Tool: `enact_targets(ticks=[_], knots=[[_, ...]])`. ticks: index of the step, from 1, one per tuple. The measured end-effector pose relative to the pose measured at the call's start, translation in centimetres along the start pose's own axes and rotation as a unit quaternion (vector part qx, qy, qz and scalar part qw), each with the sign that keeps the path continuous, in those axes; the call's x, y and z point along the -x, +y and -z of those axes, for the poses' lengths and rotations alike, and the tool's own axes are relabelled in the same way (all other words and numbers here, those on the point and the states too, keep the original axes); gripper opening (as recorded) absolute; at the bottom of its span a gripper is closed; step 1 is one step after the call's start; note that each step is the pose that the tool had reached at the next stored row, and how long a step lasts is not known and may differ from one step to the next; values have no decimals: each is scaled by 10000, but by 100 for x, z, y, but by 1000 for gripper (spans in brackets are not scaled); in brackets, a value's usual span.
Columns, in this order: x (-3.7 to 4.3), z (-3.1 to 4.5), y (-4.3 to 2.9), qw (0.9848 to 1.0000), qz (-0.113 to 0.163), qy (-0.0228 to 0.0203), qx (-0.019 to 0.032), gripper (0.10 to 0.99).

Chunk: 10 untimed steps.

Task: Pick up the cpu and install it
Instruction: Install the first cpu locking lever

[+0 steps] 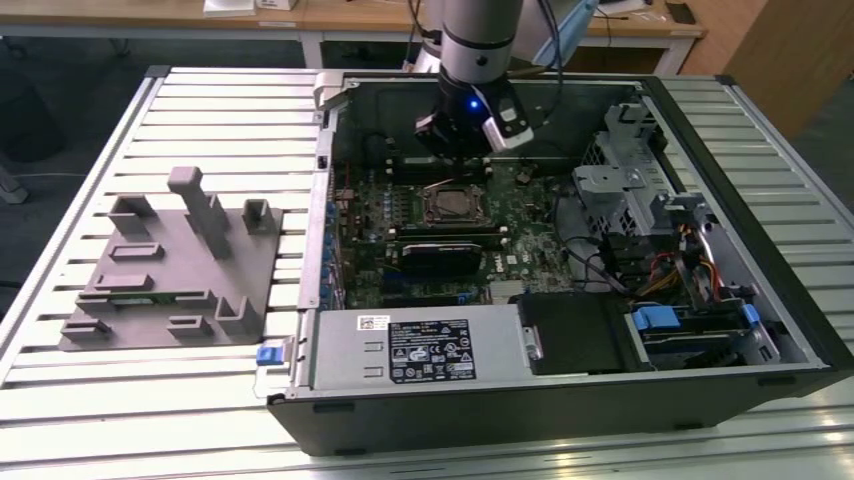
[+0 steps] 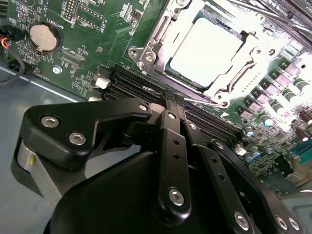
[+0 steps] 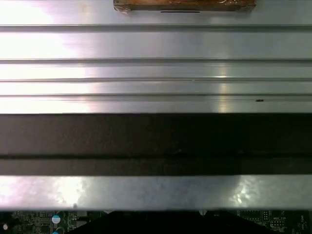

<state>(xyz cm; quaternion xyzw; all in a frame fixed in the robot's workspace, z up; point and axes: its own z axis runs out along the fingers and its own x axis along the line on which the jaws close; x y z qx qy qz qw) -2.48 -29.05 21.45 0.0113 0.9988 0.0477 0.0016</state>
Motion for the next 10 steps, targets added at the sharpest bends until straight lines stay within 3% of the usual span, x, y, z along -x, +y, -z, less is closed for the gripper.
enact_targets(ticks=[10], knots=[[38, -37, 2, 10000, 0, 0, 1, 106]])
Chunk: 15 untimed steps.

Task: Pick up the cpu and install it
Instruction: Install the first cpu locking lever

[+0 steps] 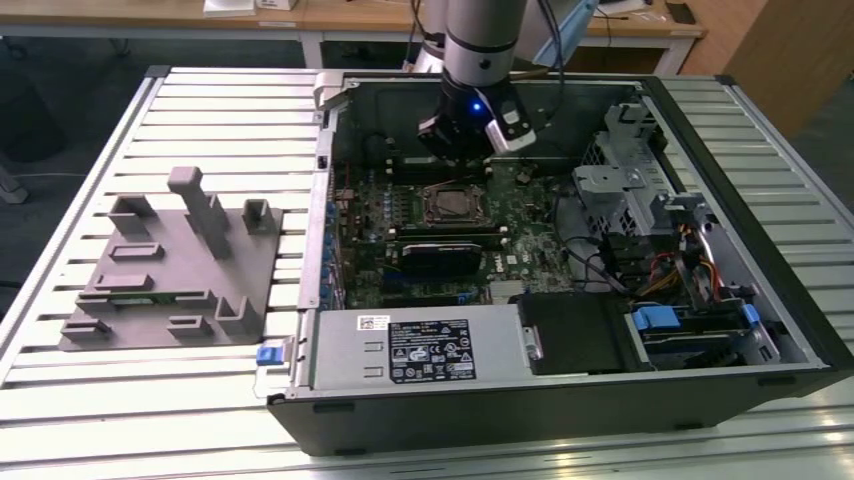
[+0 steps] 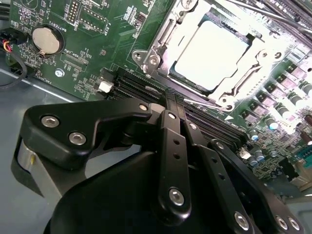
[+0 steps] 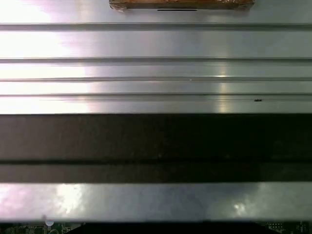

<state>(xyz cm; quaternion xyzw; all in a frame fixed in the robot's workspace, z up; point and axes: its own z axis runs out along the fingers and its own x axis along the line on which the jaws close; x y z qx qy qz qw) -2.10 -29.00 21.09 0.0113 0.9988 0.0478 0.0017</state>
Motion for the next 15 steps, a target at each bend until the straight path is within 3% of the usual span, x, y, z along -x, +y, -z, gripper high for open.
enact_targets(ticks=[15], knots=[[31, -87, -6, 10000, 0, 0, 0, 106]])
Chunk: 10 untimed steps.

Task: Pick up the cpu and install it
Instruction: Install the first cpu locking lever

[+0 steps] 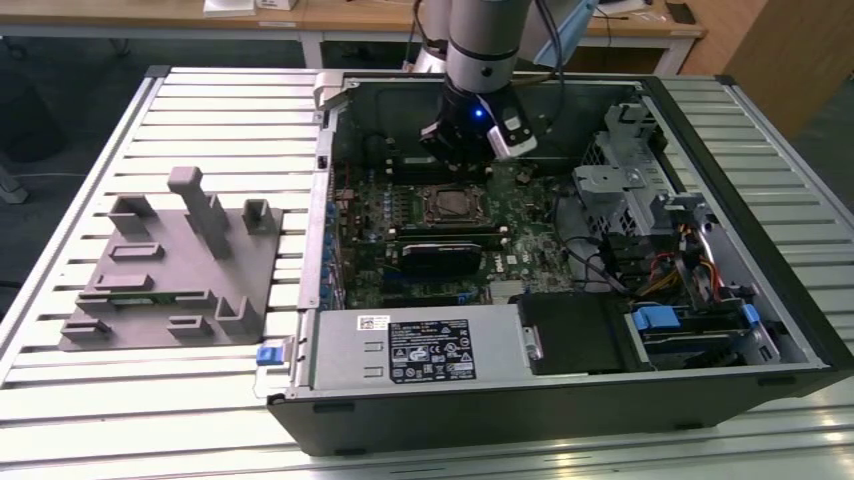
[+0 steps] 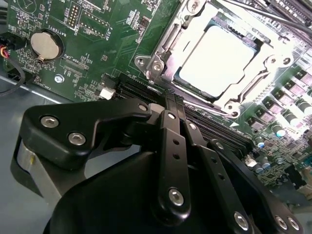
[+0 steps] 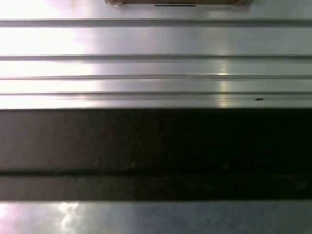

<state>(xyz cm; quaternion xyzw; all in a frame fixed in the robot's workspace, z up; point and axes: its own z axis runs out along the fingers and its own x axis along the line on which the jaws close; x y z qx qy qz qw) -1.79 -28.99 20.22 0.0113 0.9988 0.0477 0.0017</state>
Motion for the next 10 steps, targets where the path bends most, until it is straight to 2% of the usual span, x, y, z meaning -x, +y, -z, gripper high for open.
enact_targets(ticks=[10], knots=[[2, -6, 0, 10000, 0, 0, 1, 106]])
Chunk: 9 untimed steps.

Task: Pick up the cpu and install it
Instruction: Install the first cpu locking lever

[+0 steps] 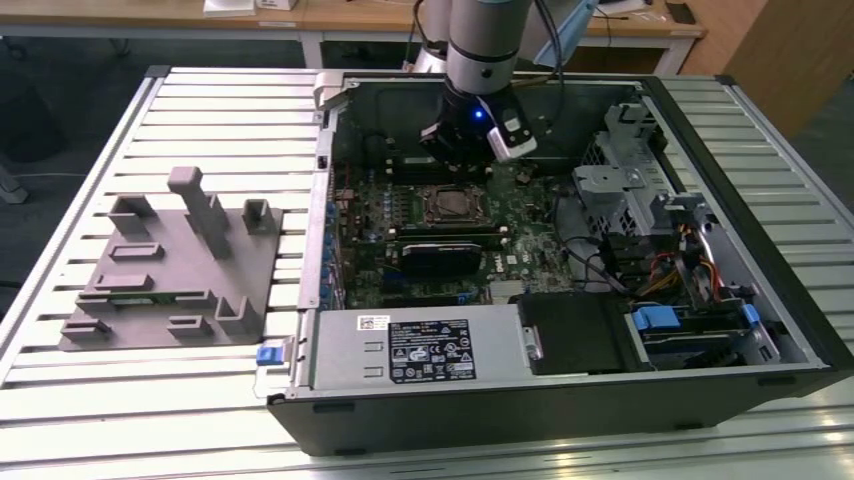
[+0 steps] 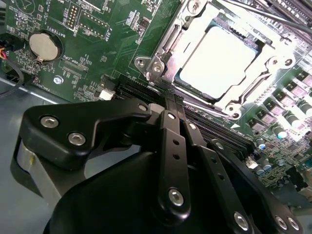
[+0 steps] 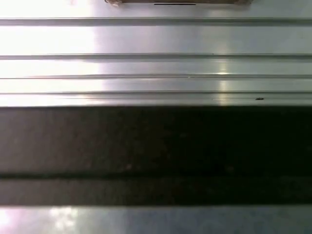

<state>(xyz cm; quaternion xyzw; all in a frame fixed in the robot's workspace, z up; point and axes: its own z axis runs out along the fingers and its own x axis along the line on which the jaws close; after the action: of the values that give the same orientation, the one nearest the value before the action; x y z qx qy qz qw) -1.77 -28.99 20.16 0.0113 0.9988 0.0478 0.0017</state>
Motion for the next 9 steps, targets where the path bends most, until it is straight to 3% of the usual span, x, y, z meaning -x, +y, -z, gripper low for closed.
enact_targets(ticks=[9], knots=[[0, 9, 1, 10000, 0, 0, -21, 106]])
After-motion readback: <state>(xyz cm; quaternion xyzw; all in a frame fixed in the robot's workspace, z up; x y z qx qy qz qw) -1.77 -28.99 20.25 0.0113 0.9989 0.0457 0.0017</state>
